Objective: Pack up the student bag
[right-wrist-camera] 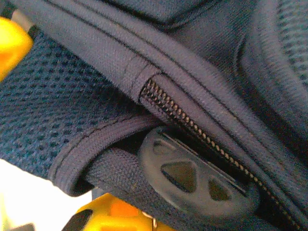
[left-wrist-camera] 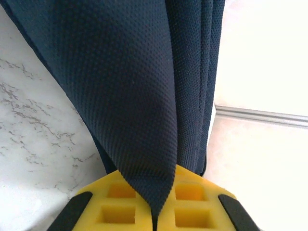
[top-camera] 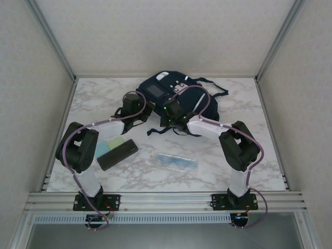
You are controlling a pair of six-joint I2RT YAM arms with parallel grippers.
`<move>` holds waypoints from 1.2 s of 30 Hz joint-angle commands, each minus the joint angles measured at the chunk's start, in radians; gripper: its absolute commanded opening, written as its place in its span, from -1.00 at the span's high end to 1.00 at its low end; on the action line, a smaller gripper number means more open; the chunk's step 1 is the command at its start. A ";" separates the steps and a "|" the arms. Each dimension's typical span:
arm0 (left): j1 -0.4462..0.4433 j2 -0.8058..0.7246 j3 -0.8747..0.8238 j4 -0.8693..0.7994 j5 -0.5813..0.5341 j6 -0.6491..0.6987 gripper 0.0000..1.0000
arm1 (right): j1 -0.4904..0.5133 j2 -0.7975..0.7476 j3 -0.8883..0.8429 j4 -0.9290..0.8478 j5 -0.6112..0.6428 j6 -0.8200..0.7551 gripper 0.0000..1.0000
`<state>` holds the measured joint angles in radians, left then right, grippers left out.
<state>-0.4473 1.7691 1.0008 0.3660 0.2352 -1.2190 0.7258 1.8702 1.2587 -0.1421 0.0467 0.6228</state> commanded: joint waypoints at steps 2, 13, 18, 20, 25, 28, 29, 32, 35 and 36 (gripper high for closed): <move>0.033 0.000 0.060 0.047 0.079 0.050 1.00 | -0.068 -0.005 -0.005 -0.216 -0.254 -0.004 1.00; 0.066 0.022 0.105 0.009 0.093 0.106 1.00 | -0.084 -0.087 -0.027 -0.588 -0.225 -0.087 1.00; 0.097 0.067 0.150 -0.012 0.134 0.171 1.00 | -0.102 -0.125 -0.036 -0.731 -0.184 -0.167 1.00; 0.106 0.096 0.172 -0.006 0.160 0.200 1.00 | -0.113 -0.129 -0.037 -0.776 -0.162 -0.202 1.00; 0.129 0.173 0.249 -0.030 0.210 0.298 1.00 | -0.142 -0.117 -0.013 -0.907 -0.049 -0.287 1.00; 0.147 0.239 0.349 -0.105 0.230 0.368 1.00 | -0.170 -0.120 -0.002 -0.949 -0.015 -0.307 1.00; 0.152 0.262 0.386 -0.131 0.232 0.383 1.00 | -0.171 -0.121 0.003 -0.948 -0.019 -0.307 1.00; 0.160 0.342 0.502 -0.189 0.257 0.387 1.00 | -0.171 -0.118 0.016 -0.887 -0.167 -0.293 1.00; 0.157 0.385 0.548 -0.190 0.319 0.317 0.52 | -0.162 -0.100 0.038 -0.785 -0.310 -0.247 1.00; 0.150 0.378 0.536 -0.200 0.325 0.302 0.22 | -0.160 -0.087 0.049 -0.737 -0.360 -0.226 1.00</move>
<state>-0.3229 2.1368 1.4952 0.1459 0.5457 -0.8940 0.5564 1.7691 1.2850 -0.8402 -0.1444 0.3573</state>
